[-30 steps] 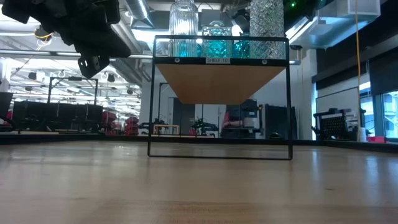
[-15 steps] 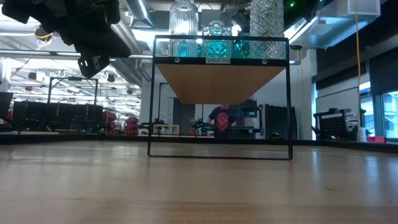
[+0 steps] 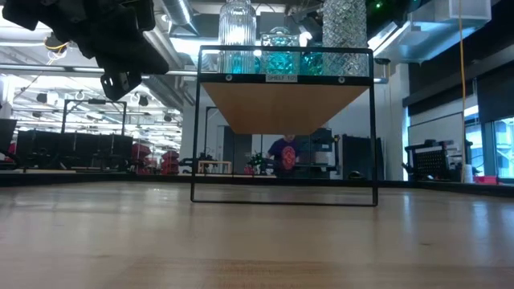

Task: Sort vases onto shelf
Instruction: Put the yellow vase on the shelf aligned with the other yellow vases, then return to Home Position

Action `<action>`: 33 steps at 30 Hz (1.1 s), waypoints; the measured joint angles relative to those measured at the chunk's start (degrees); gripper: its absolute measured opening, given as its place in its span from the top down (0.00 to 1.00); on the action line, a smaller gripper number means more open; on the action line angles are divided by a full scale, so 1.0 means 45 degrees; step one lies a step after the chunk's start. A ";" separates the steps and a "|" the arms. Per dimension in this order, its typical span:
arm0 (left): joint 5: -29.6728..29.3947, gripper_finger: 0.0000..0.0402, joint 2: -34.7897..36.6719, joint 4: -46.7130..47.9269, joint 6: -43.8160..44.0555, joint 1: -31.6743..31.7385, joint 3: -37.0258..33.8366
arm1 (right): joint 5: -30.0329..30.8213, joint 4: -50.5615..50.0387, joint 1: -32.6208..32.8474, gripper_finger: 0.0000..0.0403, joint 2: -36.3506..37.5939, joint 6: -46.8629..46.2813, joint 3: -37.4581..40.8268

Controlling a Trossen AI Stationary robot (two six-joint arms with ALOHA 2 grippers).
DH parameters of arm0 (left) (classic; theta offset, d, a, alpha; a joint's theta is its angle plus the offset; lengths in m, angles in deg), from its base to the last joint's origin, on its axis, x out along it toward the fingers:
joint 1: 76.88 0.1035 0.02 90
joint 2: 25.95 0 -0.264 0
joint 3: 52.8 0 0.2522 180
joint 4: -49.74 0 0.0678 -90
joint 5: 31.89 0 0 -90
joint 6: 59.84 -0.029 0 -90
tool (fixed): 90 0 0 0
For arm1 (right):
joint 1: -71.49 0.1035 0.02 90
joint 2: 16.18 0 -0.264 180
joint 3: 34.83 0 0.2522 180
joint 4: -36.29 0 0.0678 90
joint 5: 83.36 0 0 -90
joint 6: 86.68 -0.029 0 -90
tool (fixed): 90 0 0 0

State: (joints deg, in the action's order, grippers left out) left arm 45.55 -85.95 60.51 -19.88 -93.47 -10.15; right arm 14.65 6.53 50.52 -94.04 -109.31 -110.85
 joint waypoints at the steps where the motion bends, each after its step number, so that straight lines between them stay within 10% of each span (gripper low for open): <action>1: 0.0001 1.00 -0.0001 0.0000 -0.0003 -0.0001 0.0000 | 0.0000 0.0017 0.0000 0.42 0.0000 0.0000 0.0000; 33: -0.0268 1.00 -0.0002 -0.0303 0.0071 -0.0235 0.0000 | 0.0787 -0.2241 -0.0015 0.34 0.1850 0.2264 -0.3573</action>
State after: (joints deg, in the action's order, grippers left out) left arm 44.34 -85.95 59.15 -19.56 -94.52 -10.15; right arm 18.19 -3.55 50.46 -85.72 -99.12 -126.93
